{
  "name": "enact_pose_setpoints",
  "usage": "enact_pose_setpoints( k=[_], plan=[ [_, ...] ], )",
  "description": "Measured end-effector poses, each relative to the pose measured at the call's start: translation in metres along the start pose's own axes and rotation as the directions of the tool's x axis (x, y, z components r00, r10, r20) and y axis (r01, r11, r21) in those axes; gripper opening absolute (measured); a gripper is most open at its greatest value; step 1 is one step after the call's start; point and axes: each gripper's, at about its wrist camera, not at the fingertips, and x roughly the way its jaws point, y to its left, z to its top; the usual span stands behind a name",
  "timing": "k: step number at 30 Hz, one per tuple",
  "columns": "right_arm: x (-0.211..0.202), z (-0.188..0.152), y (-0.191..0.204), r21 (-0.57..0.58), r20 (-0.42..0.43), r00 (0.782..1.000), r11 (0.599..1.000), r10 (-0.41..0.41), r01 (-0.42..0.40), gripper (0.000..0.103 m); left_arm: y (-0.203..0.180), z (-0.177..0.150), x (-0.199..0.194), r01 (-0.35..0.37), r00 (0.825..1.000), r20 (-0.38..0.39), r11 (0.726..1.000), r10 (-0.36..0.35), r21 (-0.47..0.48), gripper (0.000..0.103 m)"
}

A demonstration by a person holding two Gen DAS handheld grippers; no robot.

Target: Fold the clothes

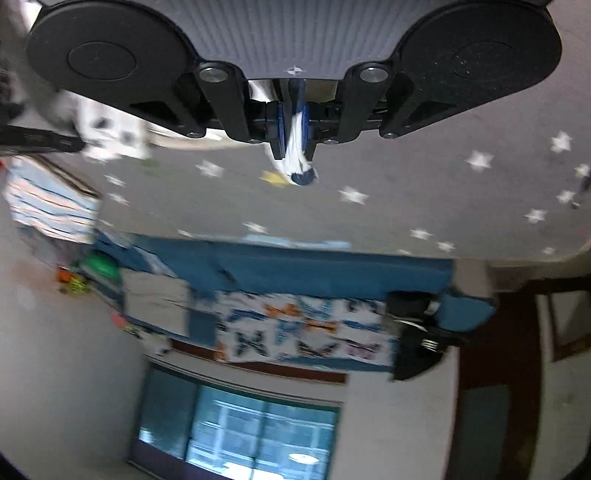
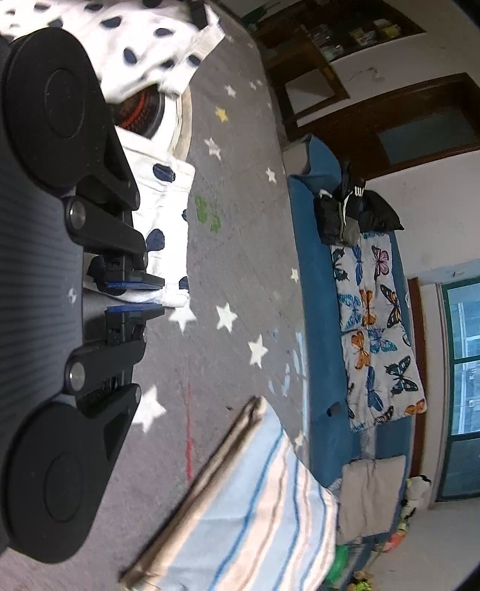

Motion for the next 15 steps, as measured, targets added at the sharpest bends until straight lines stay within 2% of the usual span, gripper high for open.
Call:
enact_pose_setpoints(
  k=[3,7,13,15],
  plan=[
    [0.001,0.002,-0.001,-0.035,0.006,0.999,0.998,-0.050,0.050,0.008,0.018,0.000,0.008,-0.075,0.997,0.007,0.997,0.075,-0.007,0.010],
    [0.003,0.004,-0.009,-0.050,0.009,0.996,0.995,-0.091,0.092,0.009,0.037,-0.006,0.022,-0.142,0.989,-0.032,0.990,0.141,-0.009,0.011],
    [-0.001,0.005,-0.026,-0.029,0.008,0.987,0.987,-0.159,0.159,0.012,0.051,-0.013,0.028,-0.243,0.969,-0.038,0.969,0.245,0.034,0.013],
    [-0.003,0.006,-0.033,-0.019,0.007,0.982,0.982,-0.189,0.190,0.015,0.059,-0.014,0.030,-0.254,0.965,-0.057,0.967,0.255,0.024,0.014]
  ],
)
